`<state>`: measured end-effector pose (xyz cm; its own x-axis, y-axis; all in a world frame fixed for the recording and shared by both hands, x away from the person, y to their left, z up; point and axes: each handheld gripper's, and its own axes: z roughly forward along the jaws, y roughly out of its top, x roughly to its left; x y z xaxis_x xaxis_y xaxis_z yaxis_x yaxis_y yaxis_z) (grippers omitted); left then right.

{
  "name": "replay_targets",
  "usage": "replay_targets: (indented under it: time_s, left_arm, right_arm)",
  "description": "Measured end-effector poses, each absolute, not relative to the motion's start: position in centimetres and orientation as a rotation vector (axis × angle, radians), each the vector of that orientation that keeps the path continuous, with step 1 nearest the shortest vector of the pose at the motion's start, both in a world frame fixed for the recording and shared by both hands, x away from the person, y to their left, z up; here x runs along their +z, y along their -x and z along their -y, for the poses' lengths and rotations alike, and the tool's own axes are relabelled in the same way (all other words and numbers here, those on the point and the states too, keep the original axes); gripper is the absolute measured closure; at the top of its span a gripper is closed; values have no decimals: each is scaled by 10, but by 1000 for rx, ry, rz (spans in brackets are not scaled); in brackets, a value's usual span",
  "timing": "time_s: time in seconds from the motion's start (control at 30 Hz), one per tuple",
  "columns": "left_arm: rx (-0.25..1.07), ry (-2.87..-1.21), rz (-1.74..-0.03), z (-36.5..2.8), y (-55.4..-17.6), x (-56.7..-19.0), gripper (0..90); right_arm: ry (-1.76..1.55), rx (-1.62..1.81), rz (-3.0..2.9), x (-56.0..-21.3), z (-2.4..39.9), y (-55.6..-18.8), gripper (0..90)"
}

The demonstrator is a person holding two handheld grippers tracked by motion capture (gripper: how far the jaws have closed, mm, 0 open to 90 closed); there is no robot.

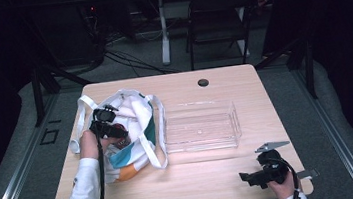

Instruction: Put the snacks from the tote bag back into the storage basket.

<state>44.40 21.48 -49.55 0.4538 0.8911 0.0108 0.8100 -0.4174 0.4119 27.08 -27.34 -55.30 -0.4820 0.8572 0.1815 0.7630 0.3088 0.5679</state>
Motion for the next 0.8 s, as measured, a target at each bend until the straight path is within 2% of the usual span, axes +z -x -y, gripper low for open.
replay_targets:
  time_s: [0.8]
  left_arm:
    - [353, -2337, -1398, -218, -430, -466, 261]
  right_arm:
    - [-1511, 903, -2405, -553, 274, -270, 42]
